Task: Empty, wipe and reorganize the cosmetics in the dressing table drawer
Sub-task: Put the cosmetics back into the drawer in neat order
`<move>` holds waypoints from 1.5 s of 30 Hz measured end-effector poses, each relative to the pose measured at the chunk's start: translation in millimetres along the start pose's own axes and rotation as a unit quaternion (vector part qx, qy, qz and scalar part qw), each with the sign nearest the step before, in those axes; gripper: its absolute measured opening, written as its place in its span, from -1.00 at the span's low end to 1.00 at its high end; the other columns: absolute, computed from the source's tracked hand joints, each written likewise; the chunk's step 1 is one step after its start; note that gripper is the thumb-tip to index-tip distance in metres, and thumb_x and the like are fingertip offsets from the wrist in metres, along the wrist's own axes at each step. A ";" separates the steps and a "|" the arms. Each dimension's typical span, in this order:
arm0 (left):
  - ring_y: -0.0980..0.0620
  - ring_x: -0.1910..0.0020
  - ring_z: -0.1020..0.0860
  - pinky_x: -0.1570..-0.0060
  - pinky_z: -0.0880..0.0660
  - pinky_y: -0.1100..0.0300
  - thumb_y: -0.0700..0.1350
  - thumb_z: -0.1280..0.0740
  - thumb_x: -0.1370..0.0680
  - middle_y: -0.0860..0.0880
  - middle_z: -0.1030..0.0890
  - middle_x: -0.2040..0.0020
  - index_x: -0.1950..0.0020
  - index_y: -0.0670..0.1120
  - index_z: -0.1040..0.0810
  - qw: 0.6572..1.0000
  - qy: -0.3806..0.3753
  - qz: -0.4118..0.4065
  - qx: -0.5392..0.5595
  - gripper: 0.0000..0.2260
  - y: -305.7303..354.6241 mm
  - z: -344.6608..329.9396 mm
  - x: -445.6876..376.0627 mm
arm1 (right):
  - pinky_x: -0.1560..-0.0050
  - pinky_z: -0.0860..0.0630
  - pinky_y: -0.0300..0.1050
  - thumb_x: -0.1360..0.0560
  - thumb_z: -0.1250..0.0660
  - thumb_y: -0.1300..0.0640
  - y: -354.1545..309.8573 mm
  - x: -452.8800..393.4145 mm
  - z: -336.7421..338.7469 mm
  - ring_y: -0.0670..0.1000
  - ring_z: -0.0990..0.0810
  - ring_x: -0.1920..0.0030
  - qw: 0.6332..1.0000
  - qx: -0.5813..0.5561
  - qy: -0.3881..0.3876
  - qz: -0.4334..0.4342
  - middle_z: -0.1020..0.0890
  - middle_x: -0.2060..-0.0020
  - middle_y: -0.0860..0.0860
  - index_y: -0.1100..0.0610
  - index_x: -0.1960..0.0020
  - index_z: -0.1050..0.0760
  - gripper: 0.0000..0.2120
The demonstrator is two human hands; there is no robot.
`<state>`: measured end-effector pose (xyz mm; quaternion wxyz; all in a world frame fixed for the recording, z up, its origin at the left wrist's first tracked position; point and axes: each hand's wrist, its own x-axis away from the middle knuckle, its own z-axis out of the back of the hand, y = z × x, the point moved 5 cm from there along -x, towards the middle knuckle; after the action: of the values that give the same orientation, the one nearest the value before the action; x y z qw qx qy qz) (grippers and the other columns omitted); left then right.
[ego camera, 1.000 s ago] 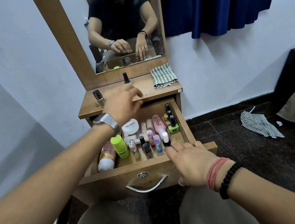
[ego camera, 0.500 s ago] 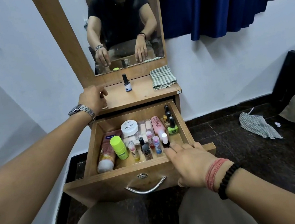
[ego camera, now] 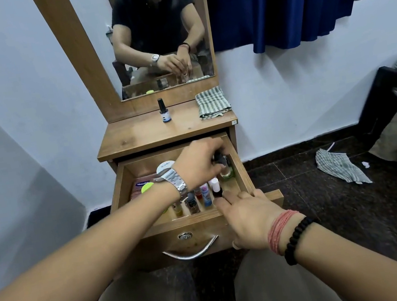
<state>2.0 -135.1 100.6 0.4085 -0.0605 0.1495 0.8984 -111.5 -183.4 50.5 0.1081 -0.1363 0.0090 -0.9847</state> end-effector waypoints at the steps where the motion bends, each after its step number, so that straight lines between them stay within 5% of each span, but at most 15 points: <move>1: 0.04 0.06 -0.56 0.14 -0.48 0.14 -0.10 -0.42 -0.41 0.06 -0.61 0.03 -0.03 0.00 -0.53 1.000 -0.006 0.001 -0.009 -0.78 2.5 -6.0 -1.1 | -0.32 -0.21 0.14 -0.43 -0.42 0.00 -0.2 -0.3 0.1 0.16 -0.32 -0.36 1.000 0.002 0.001 0.000 -0.27 -0.40 0.11 0.11 -0.47 -0.11 -0.26; 5: 0.04 0.02 -0.55 0.20 -0.28 0.23 -0.11 -0.41 -0.41 0.08 -0.61 0.02 0.03 0.04 -0.51 0.999 -0.026 0.001 -0.035 -0.82 7.6 -26.5 -4.1 | -0.35 -0.18 0.15 -0.44 -0.41 0.00 -0.7 -1.1 0.3 0.15 -0.28 -0.40 1.000 0.005 0.002 -0.002 -0.22 -0.45 0.13 0.11 -0.50 -0.08 -0.23; 29: -0.02 -0.11 -0.44 0.05 -0.13 0.17 -0.18 -0.38 -0.44 0.03 -0.55 -0.07 -0.04 -0.01 -0.52 0.994 -0.091 0.009 -0.065 -0.80 -1.1 -61.2 -10.6 | -0.38 -0.15 0.15 -0.45 -0.40 0.01 -0.7 -1.1 0.9 0.15 -0.27 -0.41 1.000 0.008 -0.001 0.000 -0.25 -0.44 0.11 0.10 -0.51 -0.06 -0.23; 39: 0.00 -0.08 -0.45 0.04 -0.15 0.17 -0.19 -0.38 -0.44 0.04 -0.54 -0.07 -0.05 -0.01 -0.52 0.995 -0.083 -0.002 -0.057 -0.79 -1.6 -60.8 -9.9 | -0.38 -0.16 0.15 -0.46 -0.40 0.02 -1.0 -0.3 1.2 0.15 -0.29 -0.40 1.000 0.008 -0.003 -0.003 -0.25 -0.44 0.11 0.10 -0.50 -0.08 -0.26; 45: 0.06 0.02 -0.51 0.16 -0.33 0.21 -0.09 -0.37 -0.46 0.09 -0.52 -0.04 -0.04 0.04 -0.52 0.996 -0.060 -0.017 -0.057 -0.83 -7.1 -46.6 -8.5 | -0.37 -0.15 0.12 -0.47 -0.38 0.03 -0.6 0.6 1.5 0.14 -0.29 -0.40 1.000 0.003 0.000 -0.003 -0.27 -0.43 0.11 0.10 -0.49 -0.09 -0.29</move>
<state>12.3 -151.6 56.9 0.4283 -0.0319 0.0720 0.9002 -111.8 -182.9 52.1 0.1054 -0.1363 0.0059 -0.9850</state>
